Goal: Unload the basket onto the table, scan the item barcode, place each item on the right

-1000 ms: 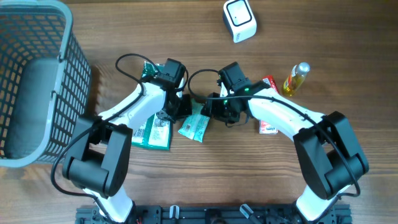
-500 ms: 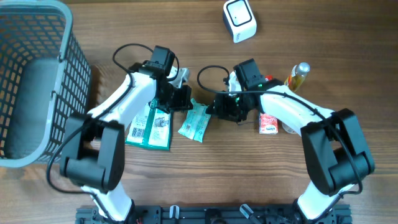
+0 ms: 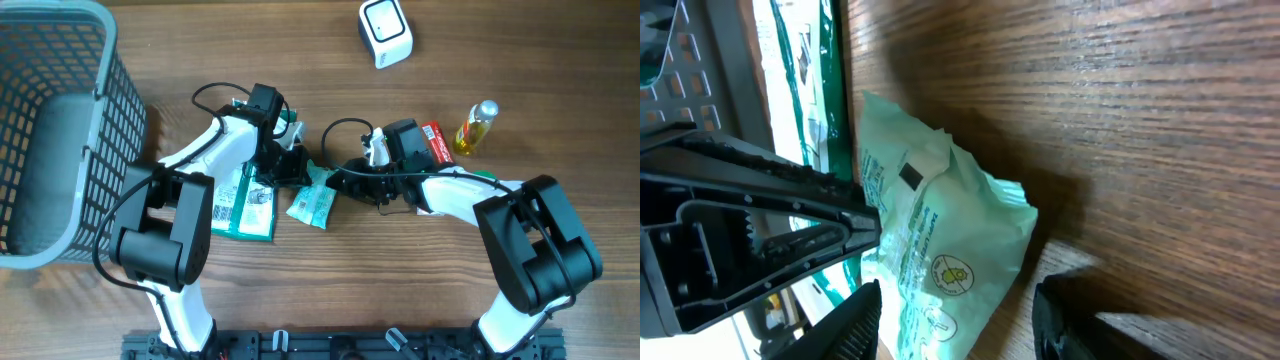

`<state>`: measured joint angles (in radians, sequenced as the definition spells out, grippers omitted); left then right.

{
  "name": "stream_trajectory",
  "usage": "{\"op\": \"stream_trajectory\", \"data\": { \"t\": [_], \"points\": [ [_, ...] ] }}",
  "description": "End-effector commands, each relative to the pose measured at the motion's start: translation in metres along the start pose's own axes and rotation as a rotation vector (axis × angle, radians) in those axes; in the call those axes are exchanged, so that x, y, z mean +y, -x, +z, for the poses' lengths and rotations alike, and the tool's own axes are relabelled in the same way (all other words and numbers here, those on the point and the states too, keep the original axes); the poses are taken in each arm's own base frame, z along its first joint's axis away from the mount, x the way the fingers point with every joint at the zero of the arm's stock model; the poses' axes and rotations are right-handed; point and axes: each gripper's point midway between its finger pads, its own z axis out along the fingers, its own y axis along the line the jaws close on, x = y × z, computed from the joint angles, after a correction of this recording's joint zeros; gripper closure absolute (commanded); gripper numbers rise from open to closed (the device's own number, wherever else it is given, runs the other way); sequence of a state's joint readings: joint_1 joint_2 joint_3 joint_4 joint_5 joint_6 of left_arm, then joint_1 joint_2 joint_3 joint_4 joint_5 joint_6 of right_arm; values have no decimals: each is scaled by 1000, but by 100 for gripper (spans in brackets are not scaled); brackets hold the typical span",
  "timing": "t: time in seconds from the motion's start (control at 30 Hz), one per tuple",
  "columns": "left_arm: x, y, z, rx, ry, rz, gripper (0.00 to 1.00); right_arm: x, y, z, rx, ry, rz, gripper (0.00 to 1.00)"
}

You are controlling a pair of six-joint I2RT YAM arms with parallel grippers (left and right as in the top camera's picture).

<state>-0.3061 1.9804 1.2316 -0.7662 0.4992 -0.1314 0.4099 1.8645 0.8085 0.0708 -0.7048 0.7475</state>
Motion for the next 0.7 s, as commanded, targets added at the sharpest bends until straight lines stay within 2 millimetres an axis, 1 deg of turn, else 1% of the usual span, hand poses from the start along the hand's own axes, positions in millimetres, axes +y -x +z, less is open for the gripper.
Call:
{"op": "stream_trajectory", "data": {
  "t": [0.0,0.07,0.13,0.2,0.27,0.3,0.4,0.47,0.53,0.63,0.67],
  "points": [
    [20,-12,18,55,66,-5,96,-13,-6,12,2,-38,48,53],
    [20,-12,18,55,66,-5,96,-13,-9,20,9,-36,49,54],
    [20,-12,18,55,67,-5,96,-12,-7,24,3,-27,34,58],
    [20,-12,18,55,67,-5,96,-12,0,23,-34,-37,19,64],
    [20,-12,18,55,67,-5,96,-10,4,23,-47,-28,7,72],
    [20,-12,18,55,67,-5,96,-9,4,23,-49,-26,5,76],
    [24,-11,18,51,86,-5,96,-9,4,23,-48,-26,5,81],
    [27,-10,18,47,103,-3,96,-9,4,23,-48,-26,5,90],
    [26,-9,18,42,103,-1,96,-9,4,23,-49,-26,3,95],
    [26,-5,18,29,100,5,96,-9,4,23,-48,-26,2,96],
    [25,-3,14,20,101,7,96,-9,4,23,-48,-26,3,96]
  ]
}}
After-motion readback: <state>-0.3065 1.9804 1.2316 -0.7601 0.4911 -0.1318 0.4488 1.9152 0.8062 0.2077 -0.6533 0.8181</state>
